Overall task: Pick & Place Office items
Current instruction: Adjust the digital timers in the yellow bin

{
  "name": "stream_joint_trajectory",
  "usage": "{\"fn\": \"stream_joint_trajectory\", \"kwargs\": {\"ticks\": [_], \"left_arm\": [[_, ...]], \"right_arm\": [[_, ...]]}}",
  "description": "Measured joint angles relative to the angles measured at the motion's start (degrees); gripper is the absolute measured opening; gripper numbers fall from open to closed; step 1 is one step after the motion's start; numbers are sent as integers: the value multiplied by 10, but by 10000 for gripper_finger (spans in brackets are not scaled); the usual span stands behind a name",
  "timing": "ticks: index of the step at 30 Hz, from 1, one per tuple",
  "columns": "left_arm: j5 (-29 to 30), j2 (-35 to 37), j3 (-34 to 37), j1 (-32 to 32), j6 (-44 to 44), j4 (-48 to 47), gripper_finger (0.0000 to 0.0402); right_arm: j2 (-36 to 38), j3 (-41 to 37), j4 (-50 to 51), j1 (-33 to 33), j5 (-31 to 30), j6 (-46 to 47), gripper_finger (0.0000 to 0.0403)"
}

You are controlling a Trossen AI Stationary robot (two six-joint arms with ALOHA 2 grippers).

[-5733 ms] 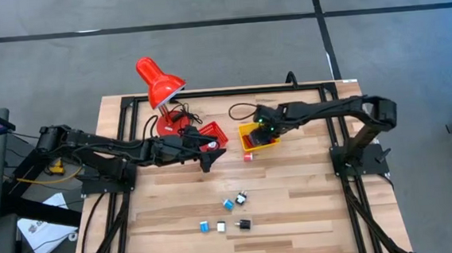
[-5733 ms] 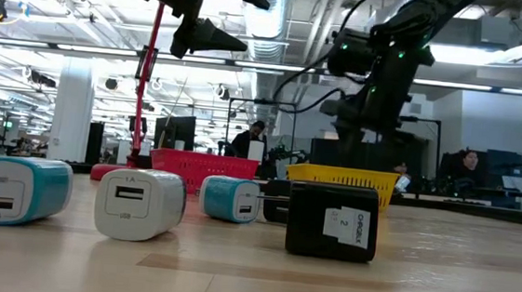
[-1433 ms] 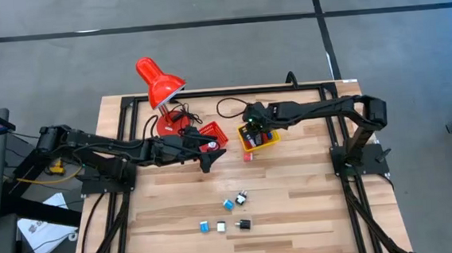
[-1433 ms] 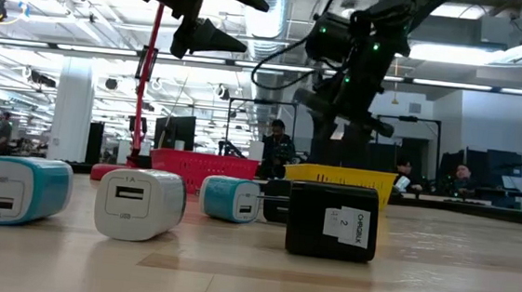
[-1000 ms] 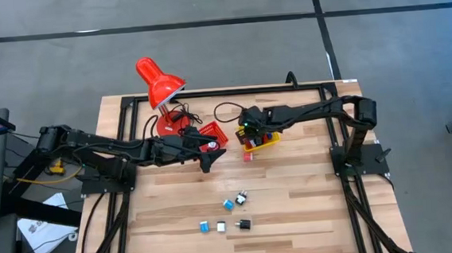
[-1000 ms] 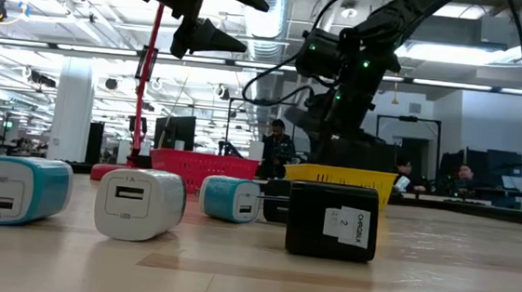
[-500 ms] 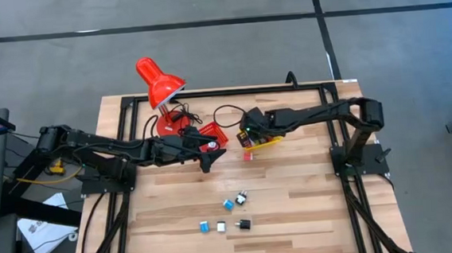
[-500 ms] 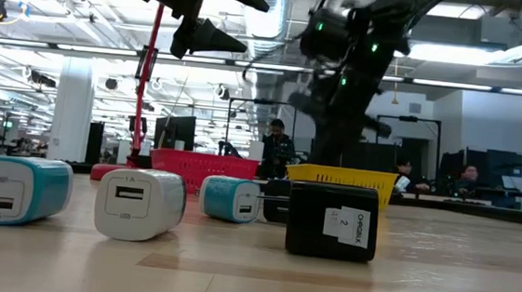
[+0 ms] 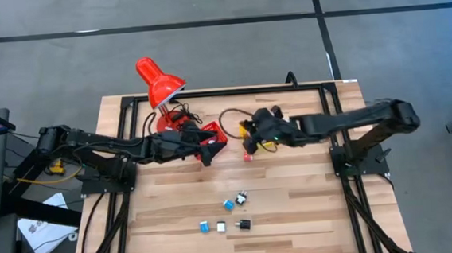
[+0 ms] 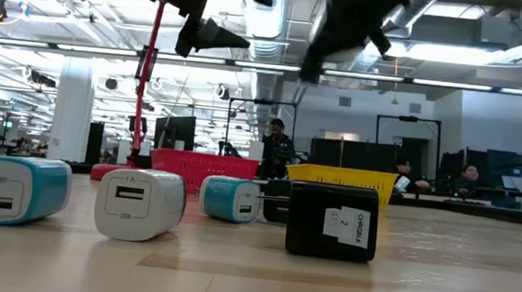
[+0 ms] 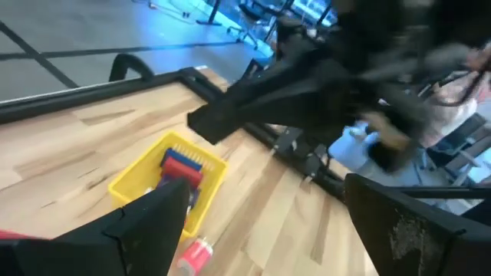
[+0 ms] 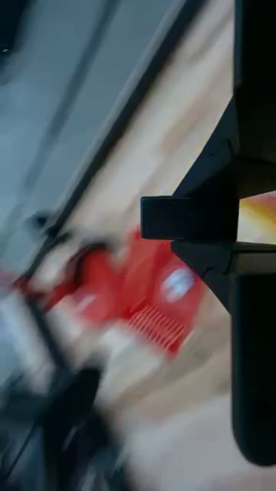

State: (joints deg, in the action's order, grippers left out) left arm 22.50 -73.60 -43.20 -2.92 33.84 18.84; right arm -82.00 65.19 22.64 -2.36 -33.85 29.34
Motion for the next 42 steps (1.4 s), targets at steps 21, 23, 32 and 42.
{"fn": "stream_joint_trajectory", "kwargs": {"ticks": [21,23,32,42], "left_arm": [[-148,0,0,-3,-114,310,323],[-151,0,0,-2,-115,330,312],[-152,0,0,1,-116,335,271],[-166,0,0,-3,-116,340,207]], "right_arm": [[53,0,-384,-78,119,-182,58],[53,0,-393,-78,130,-182,58],[37,0,-432,-67,181,-161,57],[10,0,-458,-55,196,-158,57]]}}
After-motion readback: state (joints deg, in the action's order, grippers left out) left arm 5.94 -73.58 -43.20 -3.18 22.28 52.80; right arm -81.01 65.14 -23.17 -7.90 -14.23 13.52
